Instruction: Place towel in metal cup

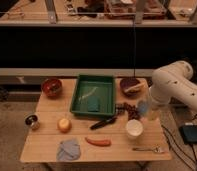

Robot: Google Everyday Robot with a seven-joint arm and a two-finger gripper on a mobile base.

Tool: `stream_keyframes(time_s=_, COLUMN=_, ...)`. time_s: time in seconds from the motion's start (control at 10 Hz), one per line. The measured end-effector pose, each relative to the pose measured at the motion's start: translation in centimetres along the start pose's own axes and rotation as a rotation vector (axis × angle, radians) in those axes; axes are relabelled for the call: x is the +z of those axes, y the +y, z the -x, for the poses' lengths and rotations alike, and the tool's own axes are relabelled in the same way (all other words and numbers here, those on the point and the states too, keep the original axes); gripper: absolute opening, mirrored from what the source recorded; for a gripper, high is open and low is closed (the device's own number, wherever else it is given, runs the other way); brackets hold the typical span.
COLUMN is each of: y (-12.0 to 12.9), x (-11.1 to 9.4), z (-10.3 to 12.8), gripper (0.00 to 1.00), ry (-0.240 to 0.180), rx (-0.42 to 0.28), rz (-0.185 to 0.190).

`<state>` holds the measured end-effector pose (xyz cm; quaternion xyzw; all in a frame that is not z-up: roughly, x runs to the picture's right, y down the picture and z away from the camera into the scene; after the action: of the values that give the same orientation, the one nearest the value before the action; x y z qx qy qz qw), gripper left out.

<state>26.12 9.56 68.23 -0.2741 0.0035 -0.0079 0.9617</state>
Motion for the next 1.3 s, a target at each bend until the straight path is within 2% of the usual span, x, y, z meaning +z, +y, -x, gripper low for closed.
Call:
stream_keyframes(time_s=0.6, y=0.1, x=-0.1, z=0.2, gripper=0.65, ry=-0.012, rx=-0.015, rz=0.004)
stream_keyframes(time_s=0.7, y=0.0, x=-0.8, z=0.9, gripper=0.65, ry=-0.058, rx=-0.069, rz=-0.017)
stream_keyframes(time_s=0.8, y=-0.1, x=-1.7, z=1.5, gripper=0.65, ry=-0.085, rx=-0.105, rz=-0.030)
stream_keyframes(time_s=0.9, y=-0.4, x=-2.8, z=2.5, gripper=0.65, ry=-0.112, rx=-0.142, rz=-0.045)
stream_keyframes(time_s=1.0, y=-0.9, x=-5.3, z=4.9, gripper=0.65, ry=-0.159, rx=-0.211, rz=-0.068)
stream_keyframes(time_s=1.2, y=-1.4, x=-8.9, z=8.8, gripper=0.65, ry=-0.213, rx=-0.298, rz=-0.094)
stream_keyframes(time_s=1.3, y=-1.5, x=-10.5, z=12.0, gripper=0.65, ry=-0.247, rx=-0.364, rz=-0.105)
